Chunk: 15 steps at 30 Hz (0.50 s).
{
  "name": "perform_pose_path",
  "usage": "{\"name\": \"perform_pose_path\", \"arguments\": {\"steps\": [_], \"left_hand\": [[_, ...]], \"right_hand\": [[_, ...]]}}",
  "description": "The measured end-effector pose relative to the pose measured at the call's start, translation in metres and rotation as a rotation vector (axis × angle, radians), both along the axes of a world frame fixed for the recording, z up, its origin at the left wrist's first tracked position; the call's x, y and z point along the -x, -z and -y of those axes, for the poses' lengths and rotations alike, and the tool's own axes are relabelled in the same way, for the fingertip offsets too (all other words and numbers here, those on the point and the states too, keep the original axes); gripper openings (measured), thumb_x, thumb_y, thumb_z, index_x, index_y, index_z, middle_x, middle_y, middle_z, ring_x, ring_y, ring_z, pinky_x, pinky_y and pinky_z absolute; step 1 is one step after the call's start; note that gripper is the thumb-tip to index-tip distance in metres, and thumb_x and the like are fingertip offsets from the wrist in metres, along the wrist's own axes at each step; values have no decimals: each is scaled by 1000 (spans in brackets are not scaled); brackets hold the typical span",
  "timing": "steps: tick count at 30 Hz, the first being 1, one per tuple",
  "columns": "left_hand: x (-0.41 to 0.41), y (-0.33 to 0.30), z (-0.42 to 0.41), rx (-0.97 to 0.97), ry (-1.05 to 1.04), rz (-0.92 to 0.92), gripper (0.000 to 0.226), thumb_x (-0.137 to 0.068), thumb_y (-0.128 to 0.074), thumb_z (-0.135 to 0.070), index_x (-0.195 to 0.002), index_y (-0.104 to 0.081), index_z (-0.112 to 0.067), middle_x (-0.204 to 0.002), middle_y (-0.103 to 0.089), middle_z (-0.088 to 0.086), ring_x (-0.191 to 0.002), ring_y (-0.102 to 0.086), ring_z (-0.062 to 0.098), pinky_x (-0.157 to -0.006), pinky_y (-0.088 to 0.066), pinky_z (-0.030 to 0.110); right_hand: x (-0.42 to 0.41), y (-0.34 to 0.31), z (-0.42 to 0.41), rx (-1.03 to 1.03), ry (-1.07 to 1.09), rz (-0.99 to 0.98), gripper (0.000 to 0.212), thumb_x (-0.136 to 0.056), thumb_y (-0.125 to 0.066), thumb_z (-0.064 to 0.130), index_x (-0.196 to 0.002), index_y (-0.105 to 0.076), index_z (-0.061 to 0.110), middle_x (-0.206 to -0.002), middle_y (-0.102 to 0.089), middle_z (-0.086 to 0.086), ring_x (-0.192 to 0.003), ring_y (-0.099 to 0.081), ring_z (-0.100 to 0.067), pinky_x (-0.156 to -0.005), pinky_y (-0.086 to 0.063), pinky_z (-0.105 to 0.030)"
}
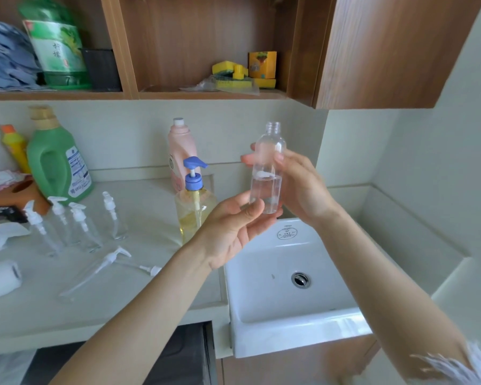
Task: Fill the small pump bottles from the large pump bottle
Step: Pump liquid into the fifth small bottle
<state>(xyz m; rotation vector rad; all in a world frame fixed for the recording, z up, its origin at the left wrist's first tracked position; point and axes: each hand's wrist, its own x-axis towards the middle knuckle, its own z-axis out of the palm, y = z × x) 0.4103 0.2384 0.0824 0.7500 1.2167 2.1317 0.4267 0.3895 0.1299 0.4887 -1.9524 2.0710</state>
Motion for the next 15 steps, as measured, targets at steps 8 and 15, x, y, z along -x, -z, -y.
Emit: {"name": "perform_pose_path", "arguments": {"steps": [8,15], "left_hand": [[7,1,-7,320,-695,-320,46,-64,-86,-10,-94,-52,-21,-84,-71,7,-73,-66,12,-74,-52,24],[51,-35,49,861,-526,-671,35,-72,-82,-26,-103,-67,-17,-94,-70,-5,-86,-65,6,-78,-47,16]], "right_hand": [[7,17,10,-353,391,-61,20,-82,-74,35,-93,-71,19,-89,-70,6,-82,-64,-11,-76,-48,-24],[30,39,10,-295,397,40,34,-88,-67,37,-75,-62,7,-72,-72,6,-86,-71,-22,-79,-51,-37]]}}
